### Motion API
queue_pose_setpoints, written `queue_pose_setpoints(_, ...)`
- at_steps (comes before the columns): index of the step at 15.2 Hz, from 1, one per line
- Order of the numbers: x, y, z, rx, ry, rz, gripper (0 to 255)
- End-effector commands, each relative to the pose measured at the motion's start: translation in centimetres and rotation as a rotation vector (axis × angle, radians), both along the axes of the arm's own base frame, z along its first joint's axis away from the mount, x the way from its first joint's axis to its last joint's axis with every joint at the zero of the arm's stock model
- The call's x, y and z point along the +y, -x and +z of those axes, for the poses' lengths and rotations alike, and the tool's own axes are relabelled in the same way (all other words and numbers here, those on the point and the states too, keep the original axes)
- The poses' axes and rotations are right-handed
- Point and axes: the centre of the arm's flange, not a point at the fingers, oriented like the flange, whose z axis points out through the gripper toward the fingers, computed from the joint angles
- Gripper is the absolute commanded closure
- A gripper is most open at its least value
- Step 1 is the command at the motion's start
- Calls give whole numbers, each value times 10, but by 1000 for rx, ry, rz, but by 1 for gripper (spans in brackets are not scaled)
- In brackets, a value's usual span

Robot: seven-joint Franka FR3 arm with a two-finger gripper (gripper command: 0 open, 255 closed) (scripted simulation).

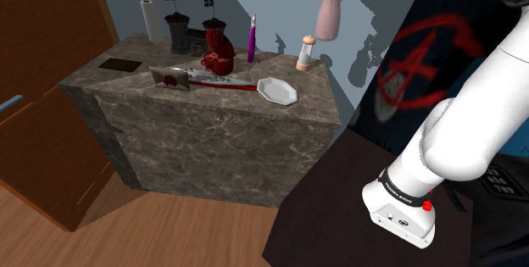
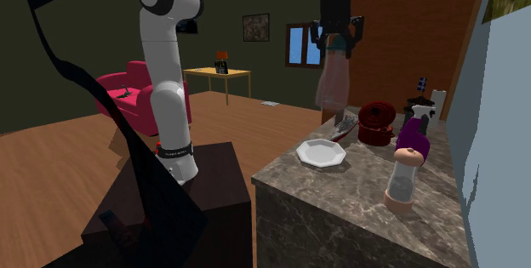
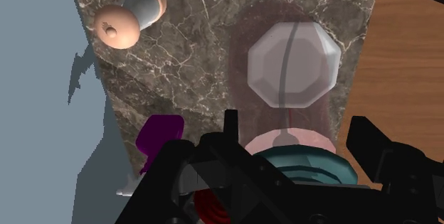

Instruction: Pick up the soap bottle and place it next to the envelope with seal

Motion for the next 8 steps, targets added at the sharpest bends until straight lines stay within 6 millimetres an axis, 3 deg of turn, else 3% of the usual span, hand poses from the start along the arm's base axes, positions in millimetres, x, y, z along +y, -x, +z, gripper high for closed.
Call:
queue_pose_setpoints(1,1,0,11,0,0,0,255)
queue_pose_setpoints(5,1,0,30,0,0,0,255)
queue_pose_setpoints(8,34,-19,20,0,0,0,255)
